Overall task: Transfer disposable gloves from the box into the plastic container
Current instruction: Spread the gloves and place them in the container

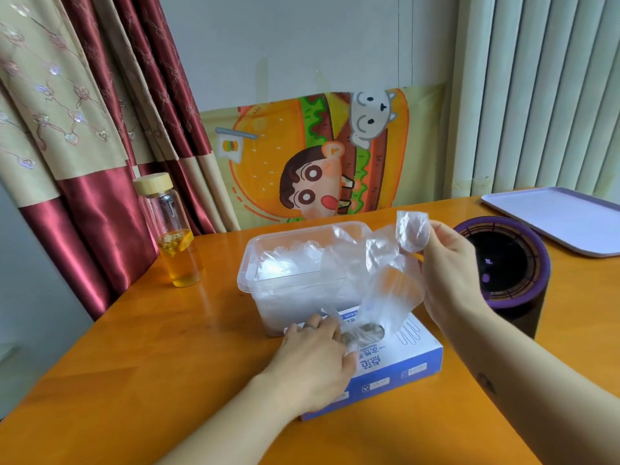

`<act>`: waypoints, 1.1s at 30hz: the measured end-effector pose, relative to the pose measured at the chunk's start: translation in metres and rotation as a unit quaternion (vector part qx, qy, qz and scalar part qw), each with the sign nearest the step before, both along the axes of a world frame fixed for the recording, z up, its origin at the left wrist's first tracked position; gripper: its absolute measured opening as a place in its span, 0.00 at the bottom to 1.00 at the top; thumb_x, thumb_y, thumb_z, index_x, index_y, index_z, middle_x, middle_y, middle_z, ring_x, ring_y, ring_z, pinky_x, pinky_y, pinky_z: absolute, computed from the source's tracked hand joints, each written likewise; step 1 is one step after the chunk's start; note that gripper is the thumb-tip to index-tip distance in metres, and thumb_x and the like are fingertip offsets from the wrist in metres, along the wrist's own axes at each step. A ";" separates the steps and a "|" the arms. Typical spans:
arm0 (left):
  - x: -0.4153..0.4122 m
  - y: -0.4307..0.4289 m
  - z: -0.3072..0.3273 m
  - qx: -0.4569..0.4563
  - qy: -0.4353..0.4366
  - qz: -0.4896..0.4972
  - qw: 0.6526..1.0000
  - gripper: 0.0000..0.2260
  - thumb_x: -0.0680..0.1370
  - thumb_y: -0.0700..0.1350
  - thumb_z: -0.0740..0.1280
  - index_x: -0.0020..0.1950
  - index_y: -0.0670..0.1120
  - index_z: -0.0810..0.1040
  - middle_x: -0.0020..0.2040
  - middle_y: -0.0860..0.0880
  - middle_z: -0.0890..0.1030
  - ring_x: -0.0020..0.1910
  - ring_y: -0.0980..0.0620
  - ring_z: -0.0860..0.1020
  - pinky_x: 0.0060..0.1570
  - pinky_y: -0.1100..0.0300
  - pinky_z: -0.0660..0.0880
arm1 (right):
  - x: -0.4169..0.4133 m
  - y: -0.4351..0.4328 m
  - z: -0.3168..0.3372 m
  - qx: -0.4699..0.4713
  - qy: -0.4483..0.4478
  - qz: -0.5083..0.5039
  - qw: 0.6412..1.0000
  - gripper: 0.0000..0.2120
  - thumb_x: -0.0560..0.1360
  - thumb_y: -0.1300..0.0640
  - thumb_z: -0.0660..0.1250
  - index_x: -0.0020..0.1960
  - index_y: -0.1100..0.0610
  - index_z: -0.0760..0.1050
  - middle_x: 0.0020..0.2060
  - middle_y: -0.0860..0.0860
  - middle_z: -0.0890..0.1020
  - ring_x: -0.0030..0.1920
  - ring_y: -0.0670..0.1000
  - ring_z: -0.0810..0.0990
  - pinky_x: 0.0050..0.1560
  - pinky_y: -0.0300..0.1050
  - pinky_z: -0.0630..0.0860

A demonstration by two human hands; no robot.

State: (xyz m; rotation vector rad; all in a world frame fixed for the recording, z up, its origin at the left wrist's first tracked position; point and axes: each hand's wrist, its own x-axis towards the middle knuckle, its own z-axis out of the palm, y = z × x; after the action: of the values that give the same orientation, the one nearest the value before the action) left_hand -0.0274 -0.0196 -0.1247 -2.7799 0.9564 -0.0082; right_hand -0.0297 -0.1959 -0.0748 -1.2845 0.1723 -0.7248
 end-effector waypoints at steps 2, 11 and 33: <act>0.000 0.001 0.011 -0.012 0.029 0.004 0.999 0.24 0.83 0.55 0.47 0.61 0.43 0.76 0.63 0.47 0.68 0.61 0.48 0.65 0.60 0.52 0.65 | 0.000 0.000 0.015 -0.010 -0.023 -0.007 1.000 0.09 0.77 0.55 0.65 0.42 0.56 0.82 0.37 0.55 0.83 0.40 0.53 0.80 0.46 0.55 0.78; 0.001 0.039 0.076 -0.358 0.012 0.087 0.930 0.23 0.71 0.67 0.65 0.61 0.59 0.67 0.60 0.60 0.70 0.59 0.60 0.71 0.56 0.61 0.72 | 0.009 0.005 0.052 -0.110 0.013 0.167 0.980 0.08 0.76 0.57 0.67 0.43 0.60 0.82 0.31 0.50 0.82 0.34 0.46 0.80 0.39 0.41 0.76; 0.137 0.022 0.096 -0.711 0.118 0.226 0.655 0.25 0.77 0.38 0.64 0.74 0.49 0.68 0.42 0.54 0.76 0.34 0.55 0.70 0.28 0.69 0.69 | 0.065 0.005 0.038 -0.193 0.173 0.292 0.921 0.08 0.71 0.56 0.72 0.36 0.53 0.74 0.42 0.48 0.81 0.49 0.48 0.78 0.54 0.47 0.73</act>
State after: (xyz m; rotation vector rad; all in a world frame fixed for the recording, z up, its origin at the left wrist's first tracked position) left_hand 0.1098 0.0022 -0.0287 -4.4950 0.0516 -0.5815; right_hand 0.0352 -0.1908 -0.0370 -1.7290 -0.0791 -0.0068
